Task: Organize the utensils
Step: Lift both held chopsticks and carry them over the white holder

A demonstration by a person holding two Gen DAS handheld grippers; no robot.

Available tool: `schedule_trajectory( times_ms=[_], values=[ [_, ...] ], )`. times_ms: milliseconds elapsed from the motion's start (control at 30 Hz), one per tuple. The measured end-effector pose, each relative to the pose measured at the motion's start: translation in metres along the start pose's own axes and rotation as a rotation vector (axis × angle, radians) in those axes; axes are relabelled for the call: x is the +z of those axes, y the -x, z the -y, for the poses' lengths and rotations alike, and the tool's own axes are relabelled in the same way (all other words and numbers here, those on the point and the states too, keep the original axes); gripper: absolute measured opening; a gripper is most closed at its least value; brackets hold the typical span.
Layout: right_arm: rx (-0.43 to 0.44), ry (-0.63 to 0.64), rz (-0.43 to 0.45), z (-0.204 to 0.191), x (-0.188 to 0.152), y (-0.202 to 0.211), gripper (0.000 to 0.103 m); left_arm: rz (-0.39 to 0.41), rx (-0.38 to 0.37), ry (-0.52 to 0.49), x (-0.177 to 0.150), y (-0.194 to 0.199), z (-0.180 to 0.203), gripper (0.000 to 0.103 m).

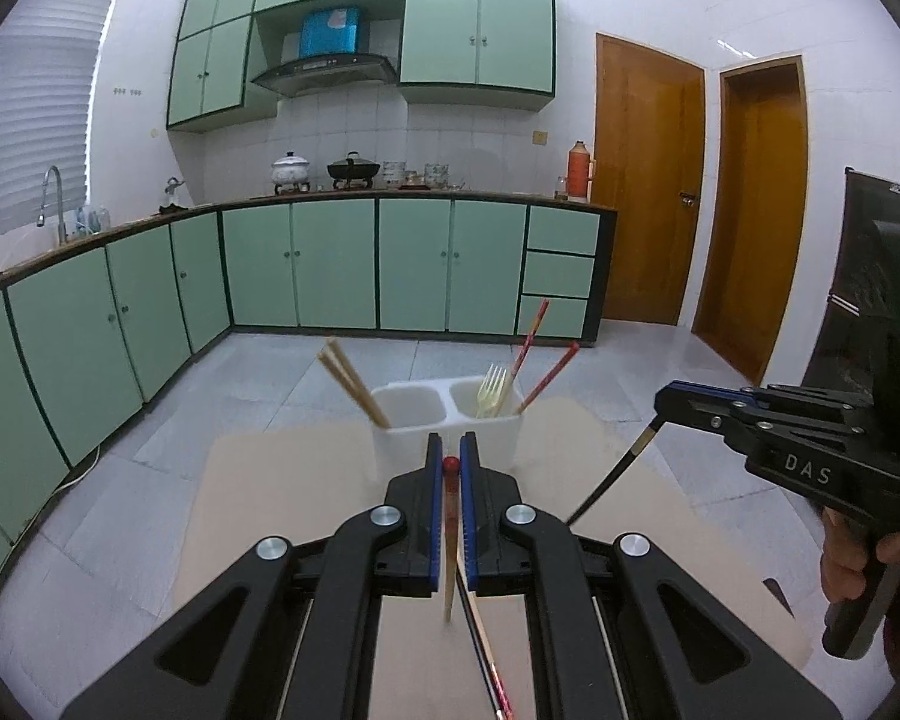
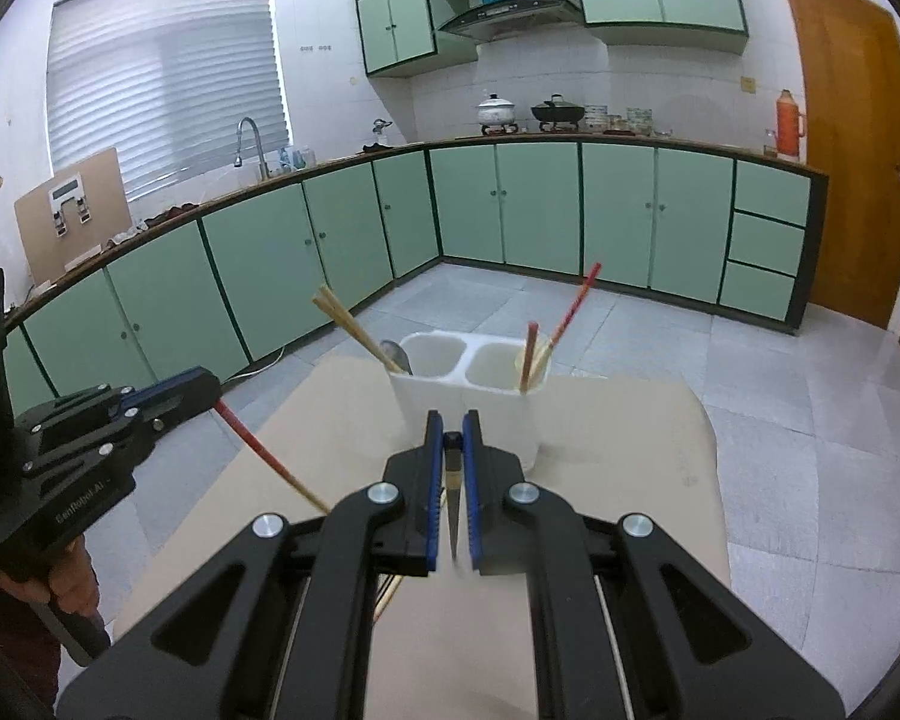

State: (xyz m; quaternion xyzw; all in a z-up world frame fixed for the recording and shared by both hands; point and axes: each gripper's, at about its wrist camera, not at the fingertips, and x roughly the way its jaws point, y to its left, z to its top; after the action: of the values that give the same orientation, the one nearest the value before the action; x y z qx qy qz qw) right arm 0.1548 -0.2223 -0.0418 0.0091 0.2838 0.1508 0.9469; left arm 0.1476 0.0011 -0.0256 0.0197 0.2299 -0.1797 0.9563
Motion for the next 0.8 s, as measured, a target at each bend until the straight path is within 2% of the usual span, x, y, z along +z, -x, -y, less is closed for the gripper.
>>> schedule_trajectory(
  times_ms=[467,800],
  values=[
    [0.048,0.026,0.013,-0.001,0.041,-0.008,0.006,0.042,-0.027,0.018,0.03,-0.007,-0.006,0.005],
    [0.047,0.017,0.127,0.011,0.101,-0.006,0.006,0.162,-0.014,-0.001,0.083,-0.01,-0.005,0.005]
  ],
)
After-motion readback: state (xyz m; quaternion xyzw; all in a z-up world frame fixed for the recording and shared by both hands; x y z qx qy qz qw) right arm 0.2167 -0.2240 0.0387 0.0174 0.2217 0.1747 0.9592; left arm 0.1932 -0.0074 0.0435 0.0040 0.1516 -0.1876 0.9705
